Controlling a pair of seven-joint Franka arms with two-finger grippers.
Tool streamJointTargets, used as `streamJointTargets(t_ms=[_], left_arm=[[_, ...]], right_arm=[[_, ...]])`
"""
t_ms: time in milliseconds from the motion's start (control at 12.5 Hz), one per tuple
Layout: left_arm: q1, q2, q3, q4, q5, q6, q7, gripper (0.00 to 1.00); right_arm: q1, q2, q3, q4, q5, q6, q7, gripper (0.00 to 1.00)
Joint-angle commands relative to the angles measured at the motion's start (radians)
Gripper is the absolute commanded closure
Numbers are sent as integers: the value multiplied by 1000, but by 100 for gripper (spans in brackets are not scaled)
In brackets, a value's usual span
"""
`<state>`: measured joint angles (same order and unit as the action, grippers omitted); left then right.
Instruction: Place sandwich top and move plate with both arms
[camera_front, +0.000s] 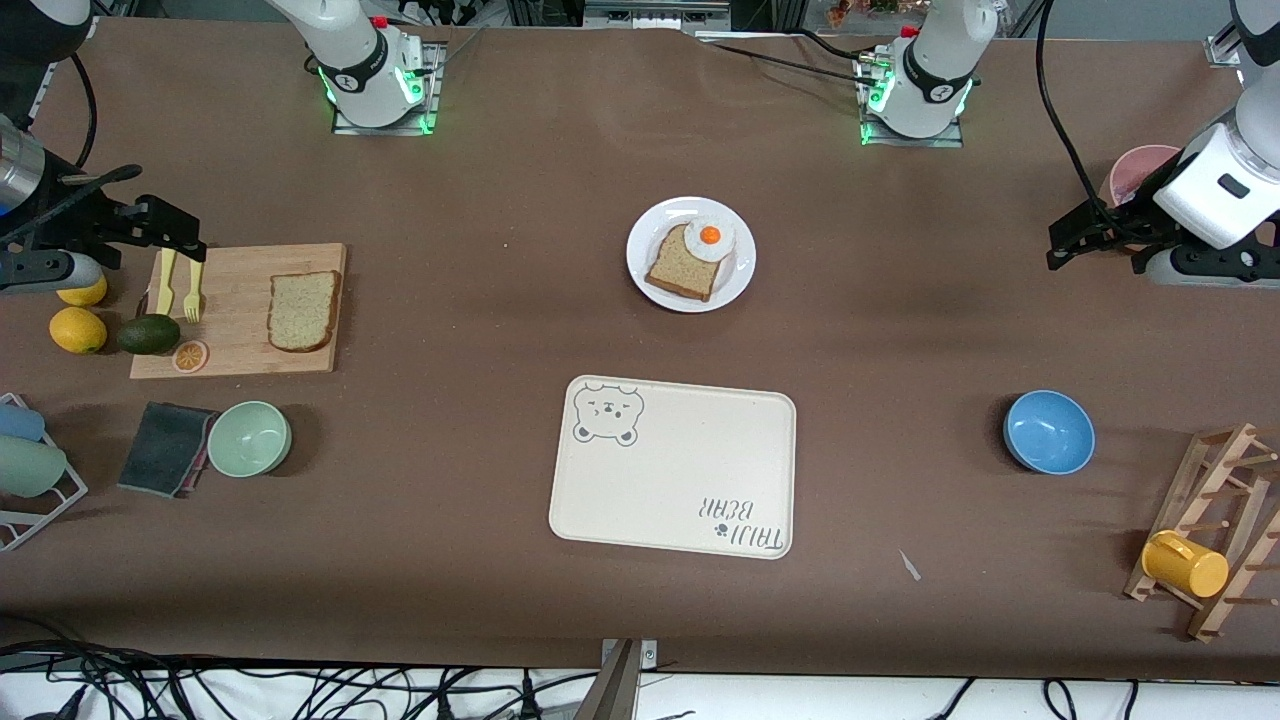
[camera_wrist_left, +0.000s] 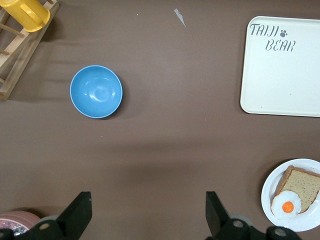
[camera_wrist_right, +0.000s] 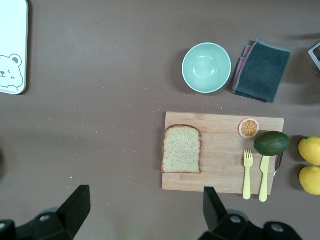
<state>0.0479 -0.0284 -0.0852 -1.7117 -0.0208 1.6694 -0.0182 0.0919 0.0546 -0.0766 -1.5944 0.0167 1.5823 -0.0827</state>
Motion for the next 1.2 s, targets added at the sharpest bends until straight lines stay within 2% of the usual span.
streamJointTargets(t_ms=[0, 1118], left_arm=[[-3, 2, -2, 11, 27, -11, -12, 0], [-3, 2, -2, 11, 27, -11, -12, 0]], right_arm=[[-1, 1, 1, 13, 6, -15, 1, 0], [5, 22, 4, 2, 0, -2, 3, 0]])
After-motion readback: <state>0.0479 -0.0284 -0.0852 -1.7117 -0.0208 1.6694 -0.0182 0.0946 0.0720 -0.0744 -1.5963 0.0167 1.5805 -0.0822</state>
